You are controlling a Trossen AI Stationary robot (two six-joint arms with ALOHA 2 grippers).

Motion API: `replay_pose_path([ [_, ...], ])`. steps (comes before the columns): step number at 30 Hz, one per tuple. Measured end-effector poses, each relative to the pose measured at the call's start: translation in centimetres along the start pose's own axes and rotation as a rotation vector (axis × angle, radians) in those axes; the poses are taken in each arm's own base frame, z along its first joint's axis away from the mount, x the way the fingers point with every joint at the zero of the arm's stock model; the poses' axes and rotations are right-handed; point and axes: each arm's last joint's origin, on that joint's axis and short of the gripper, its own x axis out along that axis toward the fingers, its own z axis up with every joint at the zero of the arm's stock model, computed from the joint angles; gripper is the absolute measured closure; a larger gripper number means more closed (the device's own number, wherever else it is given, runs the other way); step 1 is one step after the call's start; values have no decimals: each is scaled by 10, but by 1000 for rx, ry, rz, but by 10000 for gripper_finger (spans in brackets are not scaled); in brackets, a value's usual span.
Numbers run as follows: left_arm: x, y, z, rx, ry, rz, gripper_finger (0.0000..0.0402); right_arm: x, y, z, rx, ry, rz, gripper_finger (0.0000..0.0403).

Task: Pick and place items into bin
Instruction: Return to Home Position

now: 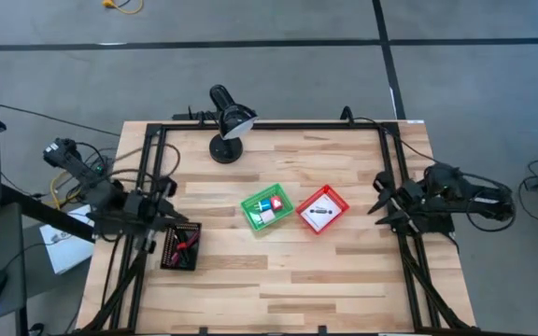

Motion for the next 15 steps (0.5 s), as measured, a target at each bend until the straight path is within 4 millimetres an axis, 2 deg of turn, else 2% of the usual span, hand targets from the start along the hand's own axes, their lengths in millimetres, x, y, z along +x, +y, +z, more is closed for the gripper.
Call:
replay_pose_path([
  [3, 2, 1, -21, -37, -69, 116, 401, 1, -1, 1, 23, -33, -4, 266],
  [7, 16, 7, -42, 19, 55, 261, 401, 9, -7, -10, 6, -109, 16, 265],
  [8, 20, 9, -42, 35, 67, 267, 402, 11, -8, -14, 2, -117, 19, 264],
  [11, 32, 23, -25, 54, 29, 344, 402, 12, -10, -20, 2, -104, 7, 264],
  [15, 32, 45, -13, 88, 89, 476, 401, 12, -11, -20, -10, -105, 2, 266],
])
